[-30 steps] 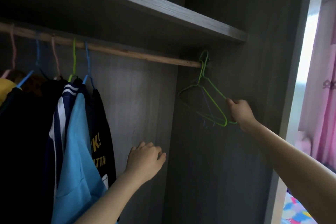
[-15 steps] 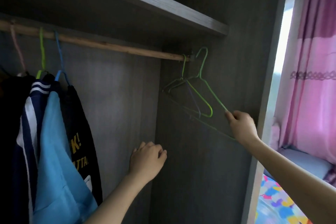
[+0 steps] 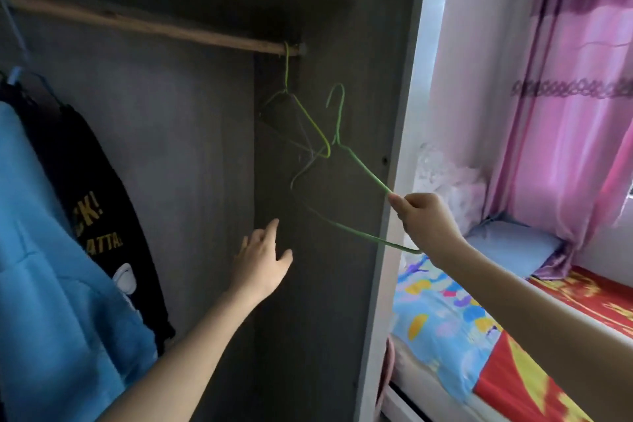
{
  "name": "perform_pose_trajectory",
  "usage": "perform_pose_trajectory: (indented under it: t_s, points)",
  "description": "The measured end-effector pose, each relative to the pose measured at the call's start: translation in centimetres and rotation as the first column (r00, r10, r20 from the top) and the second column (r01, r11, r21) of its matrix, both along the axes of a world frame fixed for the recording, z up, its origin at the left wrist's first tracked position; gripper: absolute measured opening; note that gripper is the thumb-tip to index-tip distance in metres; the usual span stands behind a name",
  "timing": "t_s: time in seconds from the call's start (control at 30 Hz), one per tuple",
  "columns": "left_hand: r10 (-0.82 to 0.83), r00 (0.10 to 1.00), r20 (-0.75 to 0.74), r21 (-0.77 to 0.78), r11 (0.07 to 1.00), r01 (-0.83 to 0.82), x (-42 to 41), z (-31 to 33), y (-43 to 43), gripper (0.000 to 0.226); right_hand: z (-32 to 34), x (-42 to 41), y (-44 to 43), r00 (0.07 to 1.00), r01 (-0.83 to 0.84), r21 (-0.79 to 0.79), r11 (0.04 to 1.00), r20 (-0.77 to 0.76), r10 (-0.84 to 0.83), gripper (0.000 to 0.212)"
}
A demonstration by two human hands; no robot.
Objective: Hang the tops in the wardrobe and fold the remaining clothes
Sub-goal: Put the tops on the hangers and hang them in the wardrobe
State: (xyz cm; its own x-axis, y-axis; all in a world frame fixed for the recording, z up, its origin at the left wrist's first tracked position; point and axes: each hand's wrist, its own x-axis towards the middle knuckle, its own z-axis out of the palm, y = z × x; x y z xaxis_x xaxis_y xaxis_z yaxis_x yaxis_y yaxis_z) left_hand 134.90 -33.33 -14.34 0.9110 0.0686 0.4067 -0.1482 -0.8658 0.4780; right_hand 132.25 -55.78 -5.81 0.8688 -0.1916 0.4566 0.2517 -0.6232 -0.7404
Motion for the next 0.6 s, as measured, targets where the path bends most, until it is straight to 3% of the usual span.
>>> perform_pose_trajectory:
  t_s: [0.13, 0.33, 0.5, 0.6]
  points:
    - [0.037, 0.999, 0.035, -0.111, 0.993, -0.033, -2.7, -2.2, -5.4, 0.072, -1.4, -4.6, -4.6, 0.998, -0.055, -0.069, 0.996, -0.035, 0.053, 0.048]
    - [0.063, 0.989, 0.131, -0.133, 0.990, -0.046, -5.5, -4.7, -11.3, 0.094, -2.7, -9.3, -13.6, 0.989, -0.137, -0.158, 0.978, -0.082, 0.126, 0.049]
    - [-0.126, 0.961, 0.248, 0.190, 0.979, 0.079, -7.2, -7.5, -17.8, 0.118, -5.1, -14.2, -25.3, 0.983, -0.123, -0.131, 0.984, -0.152, 0.103, 0.048]
    - [-0.205, 0.941, 0.271, 0.288, 0.950, 0.124, -7.0, -9.8, -21.0, 0.130, -7.1, -17.9, -32.3, 0.964, -0.044, -0.023, 0.999, -0.263, 0.036, 0.042]
